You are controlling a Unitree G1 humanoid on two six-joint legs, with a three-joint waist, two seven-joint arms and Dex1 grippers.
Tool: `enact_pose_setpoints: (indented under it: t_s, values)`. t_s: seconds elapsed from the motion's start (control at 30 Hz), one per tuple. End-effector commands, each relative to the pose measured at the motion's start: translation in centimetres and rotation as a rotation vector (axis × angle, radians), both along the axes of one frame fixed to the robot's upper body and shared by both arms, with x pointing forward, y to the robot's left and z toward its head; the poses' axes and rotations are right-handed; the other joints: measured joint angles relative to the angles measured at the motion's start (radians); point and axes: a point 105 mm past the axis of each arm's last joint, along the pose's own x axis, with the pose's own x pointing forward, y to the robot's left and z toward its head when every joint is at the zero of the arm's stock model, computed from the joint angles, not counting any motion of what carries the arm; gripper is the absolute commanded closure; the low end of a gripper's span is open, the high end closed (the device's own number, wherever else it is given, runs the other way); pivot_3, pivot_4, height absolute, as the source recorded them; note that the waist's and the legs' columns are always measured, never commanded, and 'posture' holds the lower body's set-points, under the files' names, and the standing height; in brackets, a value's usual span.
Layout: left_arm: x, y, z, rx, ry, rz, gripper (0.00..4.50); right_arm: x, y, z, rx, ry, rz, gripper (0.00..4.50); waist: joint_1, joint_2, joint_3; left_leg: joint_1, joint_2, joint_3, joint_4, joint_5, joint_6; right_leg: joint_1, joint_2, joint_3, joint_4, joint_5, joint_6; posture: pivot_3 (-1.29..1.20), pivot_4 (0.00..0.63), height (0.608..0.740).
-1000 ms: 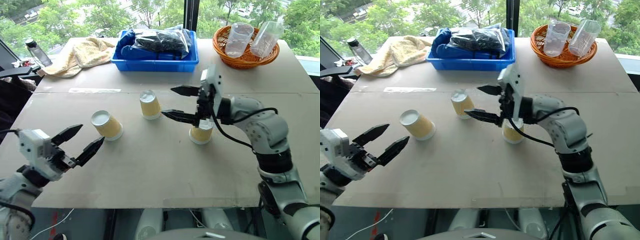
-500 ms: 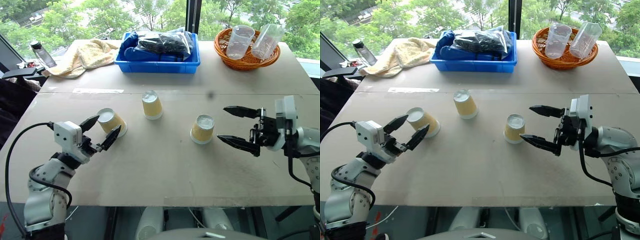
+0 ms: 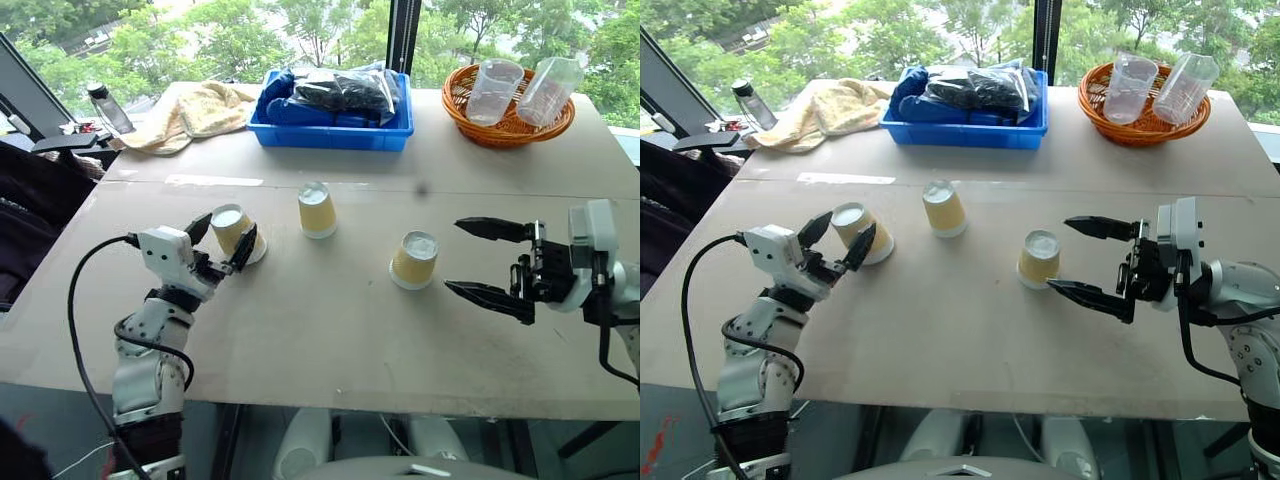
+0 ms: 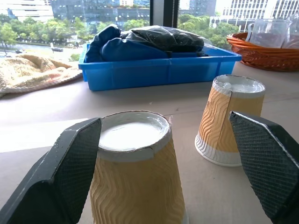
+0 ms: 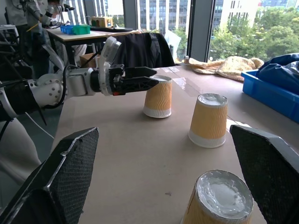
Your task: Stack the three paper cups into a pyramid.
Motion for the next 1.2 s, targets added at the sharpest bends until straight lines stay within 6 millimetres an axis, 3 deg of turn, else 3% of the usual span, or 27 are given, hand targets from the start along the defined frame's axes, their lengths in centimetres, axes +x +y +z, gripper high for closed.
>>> enact_pose_setpoints:
  t_s: [0.03,0.13,0.4,0.63,1.0,1.2]
  values:
    - [-0.4,-0.4,-0.6,-0.028,0.014,-0.013,0.0,-0.5,0.1,1.1,0.004,-0.062,0.006,0.06,0.0,0.0,0.0,0.0,0.0,0.0,0.0,0.0,0.0,0.0,0.0,0.0,0.0,0.0,0.0,0.0,0.15,0.74]
    - [-0.6,-0.2,0.1,-0.065,-0.02,-0.004,0.0,-0.5,0.2,1.0,0.005,-0.058,0.008,0.06,0.0,0.0,0.0,0.0,0.0,0.0,0.0,0.0,0.0,0.0,0.0,0.0,0.0,0.0,0.0,0.0,0.15,0.74]
    - [-0.5,0.6,-1.2,-0.03,0.027,0.072,0.0,-0.3,0.3,1.3,0.013,-0.054,0.024,0.06,0.0,-0.001,0.0,-0.001,0.0,-0.001,0.0,0.0,0.0,0.0,0.0,0.0,-0.001,0.0,0.0,0.0,0.15,0.74]
    - [-0.9,0.9,0.2,-0.007,-0.048,0.114,0.0,-0.3,0.4,1.0,0.014,-0.05,0.024,0.06,-0.002,-0.006,0.004,-0.002,0.0,-0.001,0.0,0.0,0.0,-0.001,0.0,-0.001,-0.001,0.0,0.0,0.0,0.15,0.74]
    - [0.9,-0.3,-0.9,0.036,0.016,0.046,0.0,-0.4,0.4,1.2,0.016,-0.055,0.024,0.06,-0.003,-0.007,0.004,-0.002,0.0,-0.001,0.0,0.0,0.0,-0.001,0.0,-0.001,-0.002,0.0,0.0,0.0,0.15,0.74]
    - [1.2,0.0,-1.3,0.051,0.035,0.04,0.0,-0.6,0.3,1.4,0.03,-0.065,0.019,0.06,-0.003,-0.008,0.005,-0.002,0.0,-0.001,0.0,0.0,0.0,-0.001,0.0,-0.001,-0.002,0.0,0.0,0.0,0.15,0.74]
